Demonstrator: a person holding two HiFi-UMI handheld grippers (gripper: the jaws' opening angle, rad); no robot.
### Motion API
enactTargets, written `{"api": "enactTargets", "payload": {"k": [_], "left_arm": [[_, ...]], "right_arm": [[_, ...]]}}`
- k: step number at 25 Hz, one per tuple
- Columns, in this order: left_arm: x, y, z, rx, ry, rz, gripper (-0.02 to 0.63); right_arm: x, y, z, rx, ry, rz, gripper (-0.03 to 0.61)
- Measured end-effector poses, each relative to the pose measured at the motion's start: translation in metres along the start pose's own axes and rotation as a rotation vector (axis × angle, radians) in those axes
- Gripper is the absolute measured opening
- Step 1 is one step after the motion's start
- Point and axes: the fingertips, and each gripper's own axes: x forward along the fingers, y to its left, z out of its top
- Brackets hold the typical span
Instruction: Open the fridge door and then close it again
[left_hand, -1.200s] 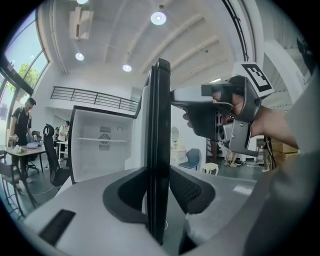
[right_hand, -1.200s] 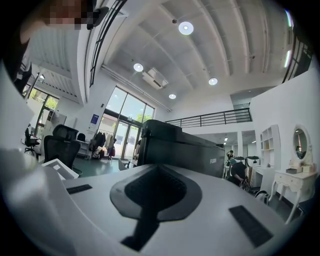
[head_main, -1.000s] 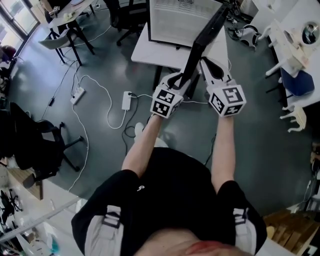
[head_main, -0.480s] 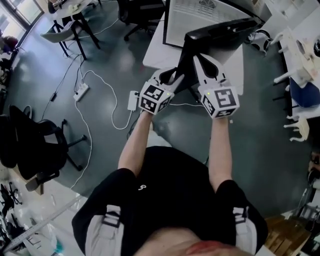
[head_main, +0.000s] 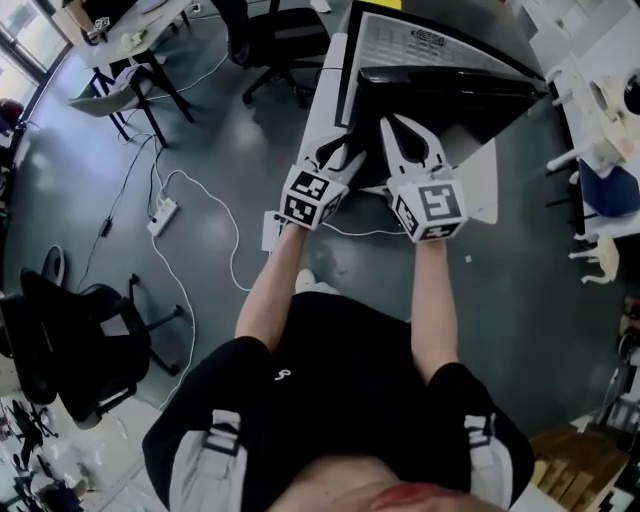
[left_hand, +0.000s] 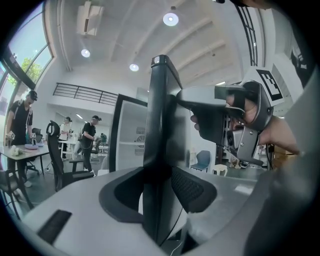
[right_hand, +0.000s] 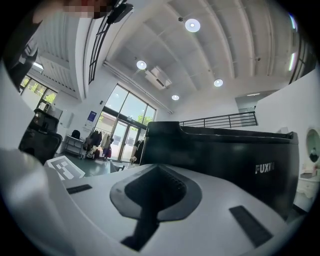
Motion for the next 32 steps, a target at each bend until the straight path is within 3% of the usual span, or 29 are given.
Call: {"api": "enactTargets", "payload": {"k": [6, 14, 18, 26, 29, 32], "left_arm": [[0.035, 0.058, 0.013, 0.016, 0.007, -0.069, 0.161], [0.076, 0.102, 0.018, 0.019, 0.007, -0.120, 0.169], [0.090, 0.117, 0.018, 0.007, 0.030, -0.090, 0.167], [0.106, 0.130, 0.021, -0.031, 0.032, -0.017, 0.150], [0.104, 0.131, 0.021, -0.081, 0.037, 0.011, 0.148], [0.096, 0.133, 0.022, -0.181, 0.029, 0.055, 0.118]], "right_arm": [[0.062, -0.021, -0.006, 0.015, -0.015, -0.083, -0.006], [0.109, -0.051, -0.017, 0.003, 0.006, -0.185, -0.006], [0.121, -0.064, -0.025, 0.015, 0.052, -0.247, -0.006], [0.137, -0.080, -0.032, 0.036, 0.071, -0.277, -0.006], [0.133, -0.084, -0.035, 0.062, 0.076, -0.286, -0.006], [0.113, -0.094, -0.042, 0.119, 0.078, -0.338, -0.006]]}}
